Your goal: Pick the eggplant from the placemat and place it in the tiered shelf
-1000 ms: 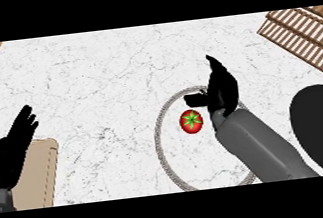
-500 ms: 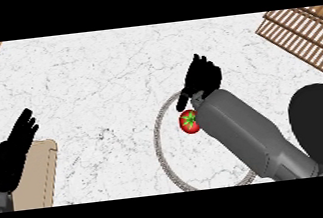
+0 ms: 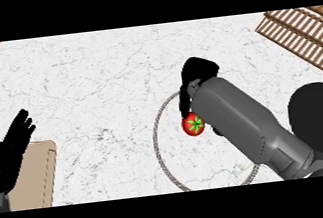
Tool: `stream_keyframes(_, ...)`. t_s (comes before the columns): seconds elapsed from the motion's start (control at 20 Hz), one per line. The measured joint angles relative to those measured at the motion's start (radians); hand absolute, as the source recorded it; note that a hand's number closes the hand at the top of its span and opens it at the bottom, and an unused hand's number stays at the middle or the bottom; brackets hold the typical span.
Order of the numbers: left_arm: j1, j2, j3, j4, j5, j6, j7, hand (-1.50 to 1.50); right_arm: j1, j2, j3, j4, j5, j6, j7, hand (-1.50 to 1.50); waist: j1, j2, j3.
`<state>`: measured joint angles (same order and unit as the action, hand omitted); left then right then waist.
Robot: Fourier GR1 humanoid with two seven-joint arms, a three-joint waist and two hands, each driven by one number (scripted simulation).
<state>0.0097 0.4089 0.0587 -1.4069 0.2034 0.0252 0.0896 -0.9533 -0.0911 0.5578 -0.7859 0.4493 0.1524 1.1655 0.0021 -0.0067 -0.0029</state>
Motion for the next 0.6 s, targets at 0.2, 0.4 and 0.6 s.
stream_keyframes(0.2,0.014,0.008,0.01,-0.002,0.001,-0.01,-0.004,0.0,-0.001,-0.014,-0.003,0.011,-0.023,0.056,-0.002,-1.5,-0.004,-0.001,0.001)
stream_keyframes(0.4,0.019,-0.001,0.011,-0.008,-0.003,-0.009,-0.004,0.0,0.005,-0.023,-0.005,0.015,-0.032,0.09,-0.004,-1.5,-0.007,-0.001,0.002)
stream_keyframes(0.6,0.019,0.004,0.026,0.0,0.002,-0.021,-0.01,0.0,0.039,-0.059,-0.002,0.015,-0.028,0.121,-0.033,-1.5,-0.009,-0.002,0.001)
